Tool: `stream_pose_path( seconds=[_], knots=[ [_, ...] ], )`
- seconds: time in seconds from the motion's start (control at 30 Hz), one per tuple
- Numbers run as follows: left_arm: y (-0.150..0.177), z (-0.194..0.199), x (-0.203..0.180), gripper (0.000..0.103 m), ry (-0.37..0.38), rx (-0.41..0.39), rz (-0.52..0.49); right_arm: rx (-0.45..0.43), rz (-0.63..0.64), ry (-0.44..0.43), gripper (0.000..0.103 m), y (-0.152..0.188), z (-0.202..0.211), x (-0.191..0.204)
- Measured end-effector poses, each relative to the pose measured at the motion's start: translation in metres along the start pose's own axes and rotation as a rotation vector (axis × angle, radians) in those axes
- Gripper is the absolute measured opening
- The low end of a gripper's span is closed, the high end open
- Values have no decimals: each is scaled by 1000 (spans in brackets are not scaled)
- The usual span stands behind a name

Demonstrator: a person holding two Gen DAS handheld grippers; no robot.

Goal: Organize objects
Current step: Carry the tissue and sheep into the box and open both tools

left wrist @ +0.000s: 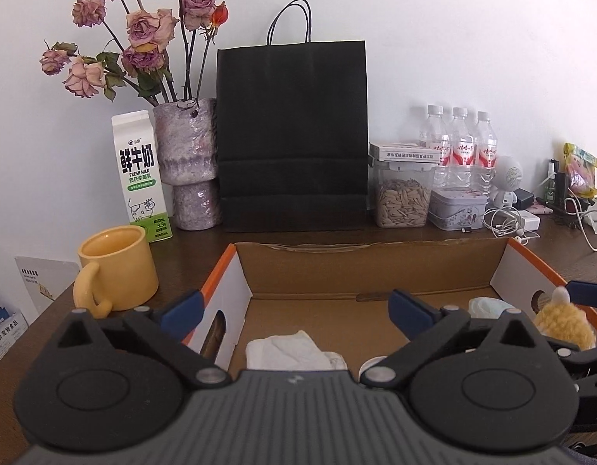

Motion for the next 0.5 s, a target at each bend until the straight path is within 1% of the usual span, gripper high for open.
stream_pose_path(
  seconds=[0.3, 0.5],
  knots=[
    [1, 2, 1, 103, -12, -2, 12, -14, -9, 10, 103, -3, 4, -1],
    [-3, 10, 5, 103, -18, -28, 27, -31, -21, 18, 103, -7, 9, -4]
  ],
)
Point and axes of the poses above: each gripper's, at about its wrist camera, not at the fingertips, and z roughly against the way its jaws point, x to its left, y to its underside, the point moved 6 cm from there along -z, roughly the way its jaws point, and after that the axes turned 9 degrees about -z, right-handed, at the moved point
